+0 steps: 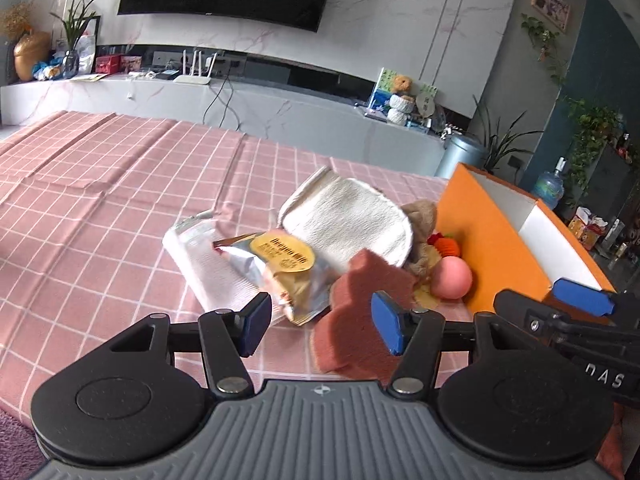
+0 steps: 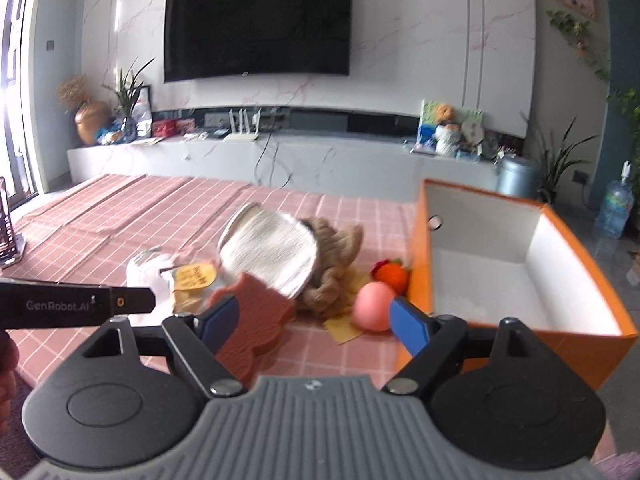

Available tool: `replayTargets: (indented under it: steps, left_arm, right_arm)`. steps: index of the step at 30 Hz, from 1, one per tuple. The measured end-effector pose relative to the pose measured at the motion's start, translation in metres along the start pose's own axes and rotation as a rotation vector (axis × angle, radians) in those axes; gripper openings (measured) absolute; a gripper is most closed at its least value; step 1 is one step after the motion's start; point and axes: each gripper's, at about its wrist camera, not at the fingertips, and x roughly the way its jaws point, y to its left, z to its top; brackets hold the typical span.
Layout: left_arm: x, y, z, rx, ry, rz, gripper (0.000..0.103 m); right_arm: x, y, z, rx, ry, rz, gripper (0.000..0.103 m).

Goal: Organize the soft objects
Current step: 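Withdraw both tools from the box back toward the table items, then grasp the brown sponge with the right gripper while the left gripper grasps the snack packet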

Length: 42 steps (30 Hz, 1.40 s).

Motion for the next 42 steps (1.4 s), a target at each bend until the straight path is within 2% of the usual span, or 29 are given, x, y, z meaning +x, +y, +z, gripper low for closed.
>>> replayTargets:
  steps: [2, 7, 9, 11, 13, 18, 26, 34, 39, 42]
  left_arm:
    - [0.002, 0.007, -0.002, -0.028, 0.014, 0.015, 0.064]
    - [0.012, 0.014, -0.003, -0.035, 0.041, 0.053, 0.063]
    - [0.016, 0.016, -0.002, -0.027, 0.052, 0.085, 0.061]
    - [0.022, 0.020, 0.000, -0.030, 0.071, 0.128, 0.060]
    - [0.027, 0.025, 0.003, -0.039, 0.080, 0.140, 0.060]
    - [0.042, 0.038, 0.011, -0.050, 0.086, 0.204, 0.057]
    - [0.062, 0.046, 0.014, -0.049, 0.107, 0.182, 0.051]
    - [0.065, 0.049, 0.010, -0.070, 0.119, 0.151, 0.051]
    - [0.057, 0.044, 0.016, -0.099, 0.093, 0.112, 0.054]
    - [0.056, 0.040, 0.022, -0.118, 0.091, 0.083, 0.062]
  right_arm:
    - [0.010, 0.005, -0.002, 0.002, 0.036, 0.026, 0.078]
    - [0.040, 0.019, -0.003, 0.008, 0.130, 0.068, 0.078]
    - [0.053, 0.024, -0.002, 0.013, 0.165, 0.077, 0.085]
    - [0.064, 0.029, -0.001, 0.035, 0.194, 0.087, 0.088]
    - [0.076, 0.033, 0.000, 0.057, 0.220, 0.110, 0.090]
    - [0.102, 0.034, 0.004, 0.116, 0.276, 0.082, 0.091]
    - [0.135, 0.034, 0.002, 0.215, 0.383, 0.088, 0.090]
    - [0.132, 0.036, 0.005, 0.178, 0.361, 0.098, 0.076]
    - [0.111, 0.030, 0.014, 0.127, 0.301, 0.101, 0.053]
    - [0.100, 0.027, 0.023, 0.079, 0.259, 0.094, 0.046]
